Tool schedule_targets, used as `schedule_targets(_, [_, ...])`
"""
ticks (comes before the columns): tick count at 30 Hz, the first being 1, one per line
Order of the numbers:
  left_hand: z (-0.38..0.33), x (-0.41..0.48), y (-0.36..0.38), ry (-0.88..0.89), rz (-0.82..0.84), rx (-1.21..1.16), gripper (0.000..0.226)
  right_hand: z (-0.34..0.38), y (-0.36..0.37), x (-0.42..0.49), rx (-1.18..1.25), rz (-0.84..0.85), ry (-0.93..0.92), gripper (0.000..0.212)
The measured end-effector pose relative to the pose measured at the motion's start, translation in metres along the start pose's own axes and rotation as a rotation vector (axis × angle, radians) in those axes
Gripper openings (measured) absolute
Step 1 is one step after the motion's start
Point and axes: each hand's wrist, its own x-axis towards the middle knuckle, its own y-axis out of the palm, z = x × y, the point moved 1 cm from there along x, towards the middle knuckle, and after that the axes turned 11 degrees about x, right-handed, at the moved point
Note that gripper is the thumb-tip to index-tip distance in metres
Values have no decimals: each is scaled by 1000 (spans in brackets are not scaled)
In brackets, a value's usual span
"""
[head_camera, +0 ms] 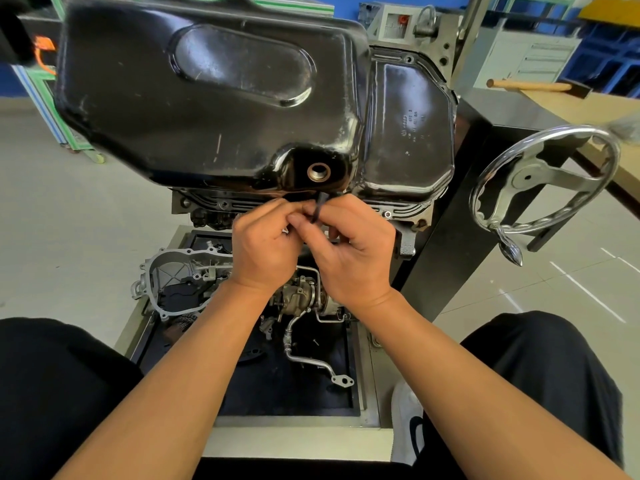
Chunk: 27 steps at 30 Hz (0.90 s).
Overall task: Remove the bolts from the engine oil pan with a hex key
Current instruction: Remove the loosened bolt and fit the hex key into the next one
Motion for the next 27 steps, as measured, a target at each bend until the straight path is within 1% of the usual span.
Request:
schedule_targets(1, [-2, 2, 0, -6, -15, -15, 41, 1, 0, 0, -7, -1, 1, 9])
schedule_targets(2, [-4, 3, 1, -10, -28, -27, 43, 2, 0, 0, -9, -1, 2, 9])
schedule_targets(5, [-5, 1, 3, -14, -48, -39, 34, 2, -1, 0, -20, 0, 12, 10])
schedule_targets(7, [-3, -2, 4, -22, -13, -44, 27, 2, -2, 0, -15, 2, 20, 10])
schedule_targets(9, [-3, -3, 3, 7, 32, -48, 20, 2, -2, 0, -6, -4, 16, 10])
schedule_targets(12, [-1, -3, 0, 43, 73, -44, 15, 3, -3, 1, -16, -9, 26, 12])
schedule_targets(16, [-2, 0, -4, 1, 3, 25, 7, 7, -5, 3, -27, -27, 39, 20])
schedule_targets(19, [-7, 2, -5, -33, -5, 16, 14, 12, -4, 3, 7, 16, -6, 16])
schedule_targets(22, [-8, 2, -6, -62, 14, 73, 9, 17, -2, 1, 17, 82, -48, 14])
schedule_targets(24, [-11, 1, -8, -64, 23, 83, 6, 18, -3, 1, 11, 114, -54, 17])
schedule_targets(27, [-13, 1, -9, -83, 16, 95, 11, 23, -3, 0, 63, 101, -3, 22])
